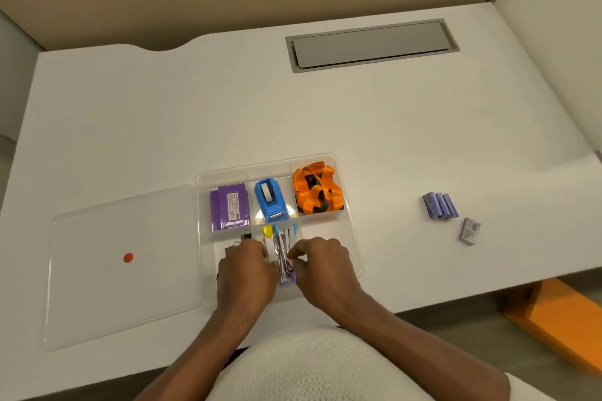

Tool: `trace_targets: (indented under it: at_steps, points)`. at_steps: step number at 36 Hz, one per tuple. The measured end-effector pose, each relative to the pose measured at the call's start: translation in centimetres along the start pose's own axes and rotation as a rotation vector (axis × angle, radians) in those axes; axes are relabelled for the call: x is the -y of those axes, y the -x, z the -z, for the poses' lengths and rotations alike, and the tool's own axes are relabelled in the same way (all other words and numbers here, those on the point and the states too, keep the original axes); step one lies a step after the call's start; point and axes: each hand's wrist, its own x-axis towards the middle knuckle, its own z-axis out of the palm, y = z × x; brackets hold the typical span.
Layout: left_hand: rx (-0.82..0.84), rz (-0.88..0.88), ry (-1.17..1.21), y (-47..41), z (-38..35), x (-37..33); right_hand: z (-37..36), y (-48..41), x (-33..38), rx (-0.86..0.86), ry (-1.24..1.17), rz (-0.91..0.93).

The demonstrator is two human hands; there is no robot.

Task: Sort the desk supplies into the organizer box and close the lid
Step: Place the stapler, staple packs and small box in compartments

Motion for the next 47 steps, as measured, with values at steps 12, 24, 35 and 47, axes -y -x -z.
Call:
trace_targets:
  at_steps: [12, 24, 35, 47]
  points:
    - [-0.061, -0.216, -0.33, 1.2, 1.2, -5.1, 4.2, 1.2, -5.9, -0.146, -0.191, 0.063]
    - [-0.054, -0.706, -0.327, 1.0, -2.7, -16.9, 9.0, 2.4, -18.4, -0.586, -0.259, -0.316]
    - [0.076, -0.946, -0.29, -0.7, -11.6, -26.3, 9.6, 2.6, -27.6, -0.533, 0.035, -0.493]
    - [0.066, -0.987, -0.277, -1.8, -16.7, -29.0, 9.8, 1.7, -31.0, -0.463, 0.17, -0.329]
